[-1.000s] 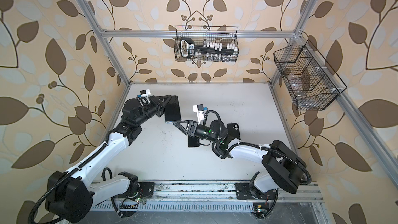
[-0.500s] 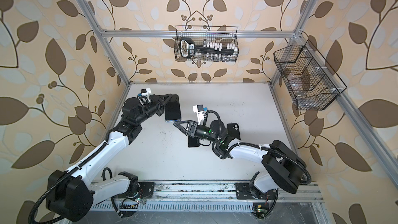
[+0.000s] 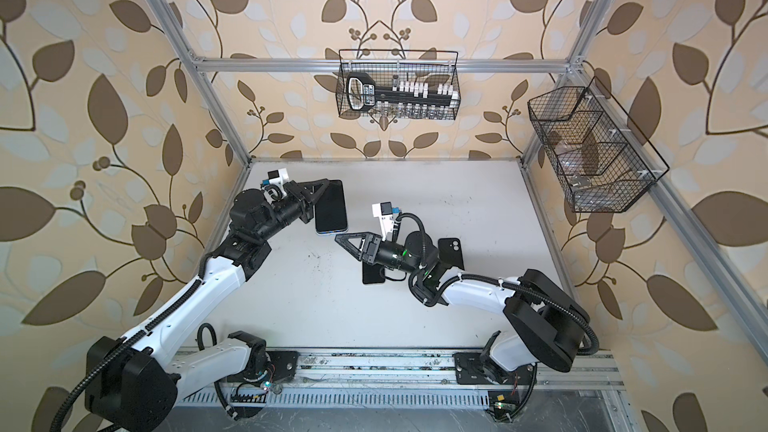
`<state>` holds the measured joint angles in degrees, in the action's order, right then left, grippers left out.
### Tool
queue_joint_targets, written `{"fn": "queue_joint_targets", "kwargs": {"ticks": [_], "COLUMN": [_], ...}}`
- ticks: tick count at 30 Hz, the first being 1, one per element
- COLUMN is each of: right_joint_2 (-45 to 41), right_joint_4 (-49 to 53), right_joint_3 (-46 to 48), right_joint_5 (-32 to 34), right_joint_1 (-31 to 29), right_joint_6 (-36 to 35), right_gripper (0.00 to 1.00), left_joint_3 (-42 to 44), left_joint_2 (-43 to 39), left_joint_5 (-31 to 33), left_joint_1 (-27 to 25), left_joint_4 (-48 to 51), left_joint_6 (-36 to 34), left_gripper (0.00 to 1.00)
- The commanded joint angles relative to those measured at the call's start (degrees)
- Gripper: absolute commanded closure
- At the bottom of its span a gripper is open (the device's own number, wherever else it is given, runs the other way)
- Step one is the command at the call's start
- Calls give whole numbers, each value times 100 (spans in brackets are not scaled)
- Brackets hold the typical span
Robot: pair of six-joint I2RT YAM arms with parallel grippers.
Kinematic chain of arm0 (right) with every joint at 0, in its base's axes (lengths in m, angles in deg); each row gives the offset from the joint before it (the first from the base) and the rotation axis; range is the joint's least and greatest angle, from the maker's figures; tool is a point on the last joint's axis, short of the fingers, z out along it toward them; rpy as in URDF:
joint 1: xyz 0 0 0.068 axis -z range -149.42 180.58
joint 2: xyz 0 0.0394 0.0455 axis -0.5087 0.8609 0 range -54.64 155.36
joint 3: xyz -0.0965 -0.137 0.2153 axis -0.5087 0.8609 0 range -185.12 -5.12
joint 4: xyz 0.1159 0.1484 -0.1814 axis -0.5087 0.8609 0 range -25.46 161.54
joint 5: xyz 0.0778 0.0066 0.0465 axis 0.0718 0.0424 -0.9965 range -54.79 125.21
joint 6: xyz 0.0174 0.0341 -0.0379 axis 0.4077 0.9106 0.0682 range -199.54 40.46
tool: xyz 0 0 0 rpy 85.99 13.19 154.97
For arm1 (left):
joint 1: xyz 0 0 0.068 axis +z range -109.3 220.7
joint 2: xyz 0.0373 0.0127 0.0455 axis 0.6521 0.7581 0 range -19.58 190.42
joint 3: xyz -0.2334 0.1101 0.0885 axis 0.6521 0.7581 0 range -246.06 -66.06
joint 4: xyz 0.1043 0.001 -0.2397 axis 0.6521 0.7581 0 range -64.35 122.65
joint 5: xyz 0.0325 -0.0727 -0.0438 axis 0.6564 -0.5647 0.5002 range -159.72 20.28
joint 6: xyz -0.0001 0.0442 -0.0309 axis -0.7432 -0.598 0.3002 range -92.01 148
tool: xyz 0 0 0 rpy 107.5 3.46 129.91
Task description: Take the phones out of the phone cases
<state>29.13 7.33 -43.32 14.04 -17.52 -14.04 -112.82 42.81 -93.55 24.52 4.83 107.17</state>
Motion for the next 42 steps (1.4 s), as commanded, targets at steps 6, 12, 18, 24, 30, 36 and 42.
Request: {"fn": "queue_joint_targets", "kwargs": {"ticks": [6, 12, 18, 24, 30, 36, 42], "right_joint_2": [19, -85, -150, -150, -128, -133, -137], "right_joint_4": [-229, -229, -229, -255, -256, -281, -334], "right_joint_3": [-37, -21, -39, -47, -83, -122, -208], "right_joint_5": [42, 51, 16, 6, -19, -52, -172], "right_joint_1": [-2, -55, -55, -24, -7, -3, -2], "right_joint_6": [99, 60, 13, 24, 24, 0, -83], "right_gripper": [30, 31, 32, 32, 32, 33, 34], "left_joint_3": [-174, -228, -195, -140, -105, -75, -52], "left_joint_2": [-167, -44, -25, -34, -43, -43, -19], "left_joint_5": [-62, -88, -70, -79, -77, -86, -94], "left_joint_1": [-43, -43, -43, -43, -43, -43, -43], "left_joint_4": [-495, -535, -485, -522, -538, -540, -568], "left_joint_6": [81, 62, 3, 52, 58, 50, 48], "left_gripper": [100, 100, 100, 100, 100, 100, 100]}}
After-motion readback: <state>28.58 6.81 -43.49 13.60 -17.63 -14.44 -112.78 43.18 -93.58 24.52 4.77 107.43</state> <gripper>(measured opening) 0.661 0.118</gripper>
